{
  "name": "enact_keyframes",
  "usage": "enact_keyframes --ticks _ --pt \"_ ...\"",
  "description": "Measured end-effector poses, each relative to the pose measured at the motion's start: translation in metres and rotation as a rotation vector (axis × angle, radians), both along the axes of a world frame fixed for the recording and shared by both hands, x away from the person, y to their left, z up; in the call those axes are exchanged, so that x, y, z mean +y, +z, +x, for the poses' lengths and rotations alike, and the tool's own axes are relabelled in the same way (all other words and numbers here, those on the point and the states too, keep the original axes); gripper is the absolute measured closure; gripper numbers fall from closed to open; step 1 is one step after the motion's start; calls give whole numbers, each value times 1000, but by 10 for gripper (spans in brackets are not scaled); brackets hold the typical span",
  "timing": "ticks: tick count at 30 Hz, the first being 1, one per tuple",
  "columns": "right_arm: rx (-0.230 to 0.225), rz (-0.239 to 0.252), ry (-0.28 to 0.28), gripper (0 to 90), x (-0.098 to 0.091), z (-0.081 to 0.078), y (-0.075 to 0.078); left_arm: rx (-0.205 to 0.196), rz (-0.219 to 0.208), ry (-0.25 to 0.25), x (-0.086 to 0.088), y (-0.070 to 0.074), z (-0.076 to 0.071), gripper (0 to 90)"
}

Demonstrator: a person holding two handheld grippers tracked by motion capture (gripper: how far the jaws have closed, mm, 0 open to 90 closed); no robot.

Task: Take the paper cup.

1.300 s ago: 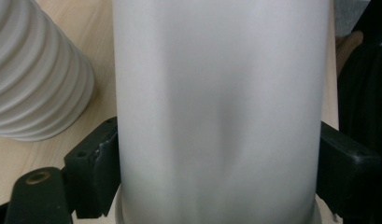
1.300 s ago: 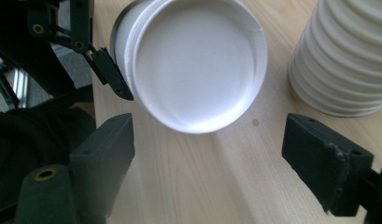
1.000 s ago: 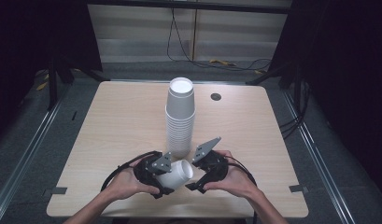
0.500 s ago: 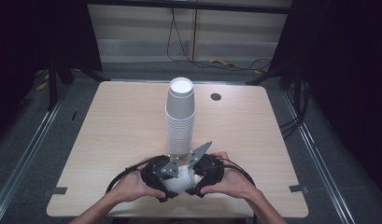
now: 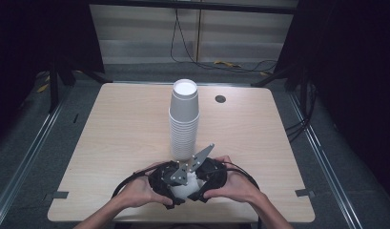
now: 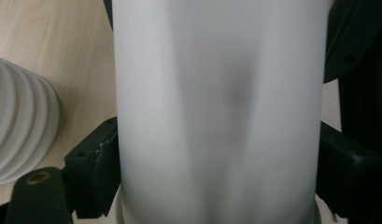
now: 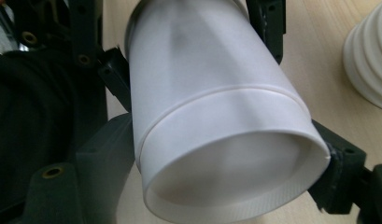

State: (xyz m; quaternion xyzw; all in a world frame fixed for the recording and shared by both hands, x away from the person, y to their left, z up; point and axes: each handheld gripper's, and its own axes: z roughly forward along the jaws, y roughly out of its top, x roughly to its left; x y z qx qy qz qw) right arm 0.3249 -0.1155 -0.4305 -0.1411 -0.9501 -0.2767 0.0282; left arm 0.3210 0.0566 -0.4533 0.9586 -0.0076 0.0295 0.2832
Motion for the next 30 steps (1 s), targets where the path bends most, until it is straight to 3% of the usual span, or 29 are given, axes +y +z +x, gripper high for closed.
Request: enact_keyframes --ticks 3,5,8,18,24,30 --pt "8 9 4 222 -1 0 0 -21 -8 -9 2 0 0 151" --pt "7 12 9 228 -2 0 1 -9 -20 -14 2 0 -1 149" --pt "6 22 16 233 -4 -1 2 -23 -31 -35 6 2 0 143" --pt "7 43 0 236 -9 0 7 -37 -115 -1 11 5 3 126" --pt "1 54 -10 236 -9 1 7 -37 -130 0 13 6 3 126" --pt "1 55 -20 236 -10 1 8 -64 -150 -4 15 8 3 127"
